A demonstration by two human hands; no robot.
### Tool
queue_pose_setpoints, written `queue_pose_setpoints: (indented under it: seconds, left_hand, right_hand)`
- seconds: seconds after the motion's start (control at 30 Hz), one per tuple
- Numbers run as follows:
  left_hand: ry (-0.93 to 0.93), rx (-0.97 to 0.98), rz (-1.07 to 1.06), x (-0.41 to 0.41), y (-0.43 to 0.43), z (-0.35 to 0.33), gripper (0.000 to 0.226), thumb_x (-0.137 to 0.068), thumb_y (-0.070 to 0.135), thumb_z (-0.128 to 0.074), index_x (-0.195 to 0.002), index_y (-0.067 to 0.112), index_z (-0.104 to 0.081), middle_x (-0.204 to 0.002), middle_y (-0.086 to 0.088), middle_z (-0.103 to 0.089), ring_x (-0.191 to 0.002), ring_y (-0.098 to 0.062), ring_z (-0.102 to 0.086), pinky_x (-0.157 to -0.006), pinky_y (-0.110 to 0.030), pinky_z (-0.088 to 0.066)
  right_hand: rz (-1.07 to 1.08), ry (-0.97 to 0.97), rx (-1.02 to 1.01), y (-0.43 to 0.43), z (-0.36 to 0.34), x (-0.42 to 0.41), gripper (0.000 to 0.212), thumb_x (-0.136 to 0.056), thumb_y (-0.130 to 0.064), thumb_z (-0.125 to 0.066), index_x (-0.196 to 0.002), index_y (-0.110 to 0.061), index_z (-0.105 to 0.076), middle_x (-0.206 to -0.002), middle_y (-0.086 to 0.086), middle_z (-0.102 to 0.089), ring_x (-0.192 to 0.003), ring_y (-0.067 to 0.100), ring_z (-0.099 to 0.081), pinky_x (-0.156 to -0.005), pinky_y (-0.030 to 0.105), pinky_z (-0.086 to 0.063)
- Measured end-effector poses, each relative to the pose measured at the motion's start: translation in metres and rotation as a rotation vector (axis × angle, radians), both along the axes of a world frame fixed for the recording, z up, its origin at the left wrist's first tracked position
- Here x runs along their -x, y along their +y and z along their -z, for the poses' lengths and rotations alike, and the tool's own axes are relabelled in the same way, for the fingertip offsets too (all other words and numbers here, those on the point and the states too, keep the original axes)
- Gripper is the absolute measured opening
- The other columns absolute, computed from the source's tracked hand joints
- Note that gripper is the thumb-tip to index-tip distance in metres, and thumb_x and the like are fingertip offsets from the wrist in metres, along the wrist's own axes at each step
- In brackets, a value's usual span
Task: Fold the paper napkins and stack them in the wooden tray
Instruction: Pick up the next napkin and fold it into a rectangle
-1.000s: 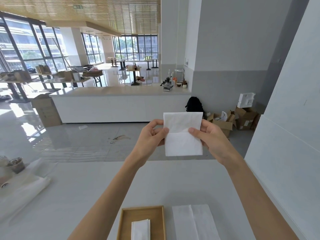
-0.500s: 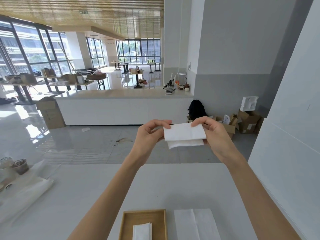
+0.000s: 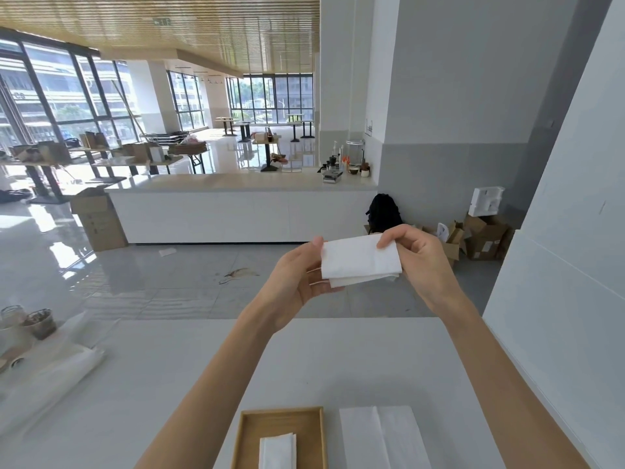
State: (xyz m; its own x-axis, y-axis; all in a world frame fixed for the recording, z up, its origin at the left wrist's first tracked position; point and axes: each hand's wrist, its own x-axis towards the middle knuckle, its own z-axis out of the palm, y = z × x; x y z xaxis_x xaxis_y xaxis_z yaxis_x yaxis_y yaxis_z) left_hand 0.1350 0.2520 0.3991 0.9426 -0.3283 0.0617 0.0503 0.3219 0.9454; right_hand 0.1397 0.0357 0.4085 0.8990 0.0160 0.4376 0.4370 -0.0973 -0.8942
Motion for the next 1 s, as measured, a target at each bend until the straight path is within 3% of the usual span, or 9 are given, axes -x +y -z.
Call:
queue_pose_setpoints:
  seconds: [0.17,0.3,0.37,0.43,0.53,0.63,0.8,0.9,1.0]
  left_hand:
    - [-0.103,-0.085,-0.081,-0.003,0.001,0.001,0.024,-0.098,0.009,-0.061,-0.120,-0.001,-0.062,-0.103,-0.017,-0.065,-0.095,-0.025,-0.067,-0.073,-0.034,-0.060]
    - [-0.147,-0.131,-0.153,-0.003,-0.002,0.001,0.013,-0.096,0.002,-0.062,-0.107,0.008,-0.066,-0.097,-0.017,-0.068,-0.089,-0.025,-0.069,-0.074,-0.040,-0.062]
    - [-0.155,-0.148,-0.182,0.000,-0.002,0.002,0.014,-0.096,0.000,-0.062,-0.107,0.008,-0.065,-0.098,-0.019,-0.067,-0.088,-0.024,-0.070,-0.074,-0.040,-0.062]
    - [-0.173,-0.182,-0.193,0.004,-0.001,0.003,0.015,-0.095,0.000,-0.063,-0.109,0.006,-0.064,-0.097,-0.022,-0.063,-0.086,-0.023,-0.069,-0.069,-0.034,-0.062]
    - [-0.191,-0.267,-0.199,0.011,0.003,0.007,0.012,-0.095,0.000,-0.062,-0.105,0.006,-0.062,-0.097,-0.027,-0.066,-0.083,-0.023,-0.070,-0.071,-0.031,-0.061]
    - [-0.100,-0.256,-0.128,0.023,0.011,0.014,0.012,-0.096,0.000,-0.059,-0.107,0.005,-0.055,-0.101,-0.018,-0.072,-0.085,-0.027,-0.071,-0.081,-0.037,-0.062]
    - [0.028,-0.129,0.153,0.045,0.022,0.017,0.035,-0.103,0.024,-0.053,-0.124,-0.003,-0.060,-0.118,-0.021,-0.068,-0.108,-0.039,-0.066,-0.099,-0.052,-0.053]
    - [0.019,-0.053,0.179,0.054,0.016,0.022,0.039,-0.105,0.021,-0.049,-0.134,-0.004,-0.055,-0.125,-0.025,-0.065,-0.117,-0.047,-0.062,-0.104,-0.057,-0.048]
    - [0.020,0.058,0.072,0.057,0.006,0.028,0.035,-0.106,0.018,-0.046,-0.136,-0.001,-0.054,-0.128,-0.024,-0.065,-0.118,-0.041,-0.063,-0.105,-0.050,-0.050]
  right_hand:
    - [-0.029,0.036,0.068,-0.003,-0.004,0.003,0.032,-0.100,0.004,-0.047,-0.085,-0.014,-0.068,-0.091,-0.005,-0.072,-0.081,0.005,-0.066,-0.057,0.016,-0.050]
    - [-0.139,0.272,-0.171,-0.005,-0.001,0.001,0.029,-0.107,-0.023,-0.041,-0.120,-0.020,-0.066,-0.104,0.000,-0.073,-0.091,0.013,-0.067,-0.074,0.028,-0.052]
    - [-0.205,0.364,-0.249,-0.006,0.005,0.002,0.039,-0.101,-0.042,-0.043,-0.127,-0.020,-0.061,-0.115,0.001,-0.074,-0.102,0.016,-0.071,-0.082,0.033,-0.056]
    - [-0.193,0.339,-0.171,-0.004,0.014,0.004,0.036,-0.095,-0.040,-0.054,-0.125,-0.020,-0.062,-0.114,-0.001,-0.075,-0.105,0.015,-0.070,-0.082,0.031,-0.059]
    - [-0.066,0.254,-0.090,0.005,0.019,0.006,0.024,-0.097,-0.015,-0.062,-0.121,-0.018,-0.064,-0.098,-0.006,-0.078,-0.091,0.009,-0.071,-0.075,0.021,-0.058]
    - [0.003,0.156,0.045,0.012,0.014,0.005,0.025,-0.095,-0.012,-0.065,-0.120,-0.017,-0.063,-0.095,-0.005,-0.078,-0.086,0.007,-0.070,-0.075,0.020,-0.054]
    - [-0.190,0.101,0.320,0.024,-0.008,0.010,0.026,-0.092,-0.014,-0.069,-0.117,-0.019,-0.066,-0.096,-0.006,-0.078,-0.087,0.005,-0.070,-0.078,0.017,-0.049]
    - [-0.241,0.093,0.499,0.033,-0.023,0.011,0.028,-0.094,-0.019,-0.067,-0.119,-0.032,-0.066,-0.104,-0.011,-0.076,-0.099,0.003,-0.069,-0.091,0.028,-0.051]
    - [-0.208,-0.113,0.673,0.037,-0.025,0.020,0.041,-0.100,-0.040,-0.055,-0.139,-0.051,-0.047,-0.140,-0.029,-0.050,-0.132,-0.004,-0.045,-0.114,0.031,-0.035]
